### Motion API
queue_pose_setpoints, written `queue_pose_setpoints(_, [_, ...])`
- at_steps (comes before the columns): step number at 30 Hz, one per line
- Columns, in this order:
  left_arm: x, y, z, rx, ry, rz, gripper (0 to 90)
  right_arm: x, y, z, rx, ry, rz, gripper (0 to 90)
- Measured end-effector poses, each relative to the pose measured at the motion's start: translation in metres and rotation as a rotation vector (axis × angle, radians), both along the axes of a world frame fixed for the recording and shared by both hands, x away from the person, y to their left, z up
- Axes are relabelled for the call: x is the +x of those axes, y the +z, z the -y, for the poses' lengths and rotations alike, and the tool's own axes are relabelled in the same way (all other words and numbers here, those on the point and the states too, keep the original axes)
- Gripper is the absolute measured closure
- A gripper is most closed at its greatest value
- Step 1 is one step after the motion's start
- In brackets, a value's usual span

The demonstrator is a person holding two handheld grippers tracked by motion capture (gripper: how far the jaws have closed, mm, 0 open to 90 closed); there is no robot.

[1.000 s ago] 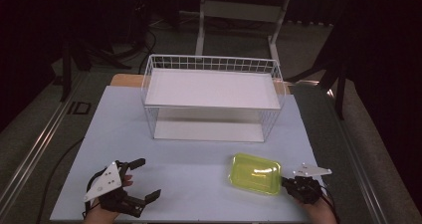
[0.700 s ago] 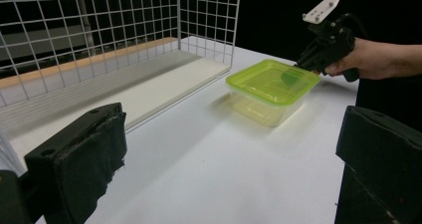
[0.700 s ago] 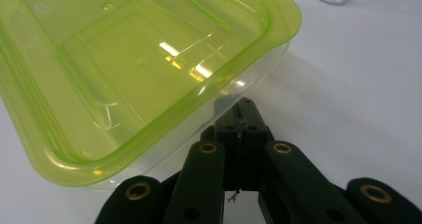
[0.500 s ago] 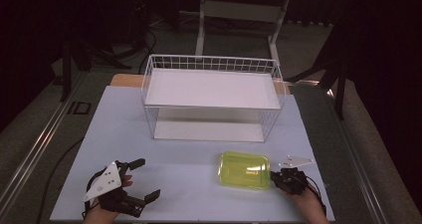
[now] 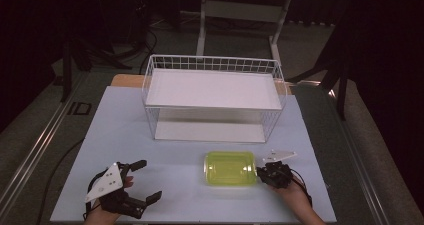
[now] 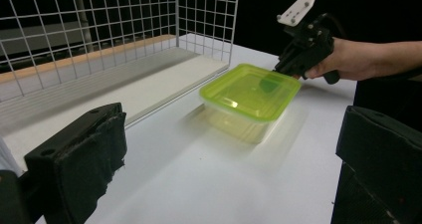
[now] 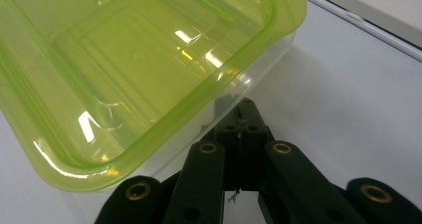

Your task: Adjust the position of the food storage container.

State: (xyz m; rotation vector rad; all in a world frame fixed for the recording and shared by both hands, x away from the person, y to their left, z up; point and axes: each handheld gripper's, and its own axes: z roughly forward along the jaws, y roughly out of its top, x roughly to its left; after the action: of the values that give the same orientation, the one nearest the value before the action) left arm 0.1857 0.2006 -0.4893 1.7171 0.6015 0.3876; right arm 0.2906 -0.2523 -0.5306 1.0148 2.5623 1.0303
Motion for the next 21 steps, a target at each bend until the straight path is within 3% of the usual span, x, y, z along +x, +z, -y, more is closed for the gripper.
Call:
queue_pose_setpoints(13, [0.000,-0.001,0.001,0.006,-0.005,-0.011,0.3,0.008,-0.001,-0.039,-0.003,0.059,-0.021,90.0])
queue_pose_setpoints(21, [0.000,-0.002,0.001,0.005,-0.009,-0.016,0.3,0.007,-0.003,-0.052,-0.001,0.085,-0.035,90.0])
